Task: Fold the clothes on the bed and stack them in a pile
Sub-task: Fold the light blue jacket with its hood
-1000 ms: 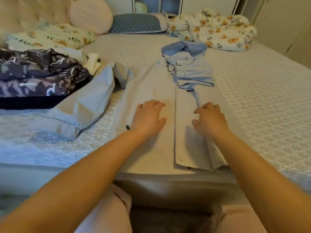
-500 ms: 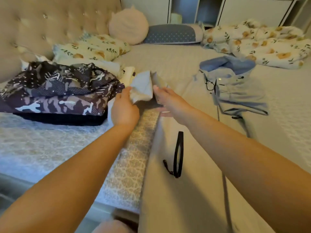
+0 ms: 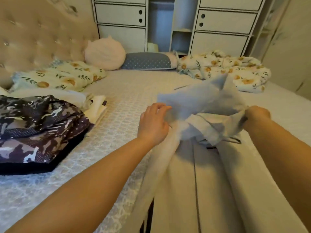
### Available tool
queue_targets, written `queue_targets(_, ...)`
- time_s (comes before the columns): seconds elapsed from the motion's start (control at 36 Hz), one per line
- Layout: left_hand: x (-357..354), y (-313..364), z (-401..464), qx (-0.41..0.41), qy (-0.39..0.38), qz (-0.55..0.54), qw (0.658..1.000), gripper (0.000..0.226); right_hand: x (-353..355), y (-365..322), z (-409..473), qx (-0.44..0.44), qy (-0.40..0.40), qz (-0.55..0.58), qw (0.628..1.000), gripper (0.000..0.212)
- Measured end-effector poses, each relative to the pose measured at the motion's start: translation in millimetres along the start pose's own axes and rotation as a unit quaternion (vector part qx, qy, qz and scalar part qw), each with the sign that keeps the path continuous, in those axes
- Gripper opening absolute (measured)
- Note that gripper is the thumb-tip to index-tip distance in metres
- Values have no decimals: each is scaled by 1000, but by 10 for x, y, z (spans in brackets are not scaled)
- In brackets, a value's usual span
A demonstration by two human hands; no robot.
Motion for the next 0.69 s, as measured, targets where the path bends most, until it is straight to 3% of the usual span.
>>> queue_targets(0.11, -659, -397, 156, 113, -173, 72, 976, 61, 203, 381, 272, -70, 69, -115, 988, 54)
queue_targets(0.19, -1017, -431, 305, 109, -238, 84, 961, 61, -3, 227, 254, 9, 109, -234, 966, 55)
queue_targets(0.25, -1187, -381, 439, 99, -249, 71, 961, 60, -274, 99, 288, 115, 88, -297, 944, 57)
queue_targets(0.31, -1355, -316, 583, 83, -254, 75, 961, 61, -553, 80, 339, 167, 36, -373, 912, 60)
queue_targets(0.36, -1524, -290, 736, 76, -249, 82, 962, 62, -749, 170, 452, 160, -11, -432, 887, 71)
queue_targets(0.5, -2152, -297, 1067, 58, -291, 117, 948, 63, -840, 556, 825, 93, -62, -458, 882, 94)
queue_targets(0.58, -2556, -340, 1184, 59, -313, 138, 938, 63, -783, 802, 1002, 98, -47, -451, 886, 90)
queue_targets(0.69, -2755, -432, 1389, 84, -298, 86, 947, 66, -740, 954, 1133, 115, -5, -441, 890, 82)
Point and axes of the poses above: each hand's wrist, its own z-axis towards the middle knuckle, its own x-axis out of the back of the hand, y = z × x, the point moved 7 cm from there along z, towards the middle knuckle, and after that the axes turned 7 degrees about -y, right-handed, at the moved point
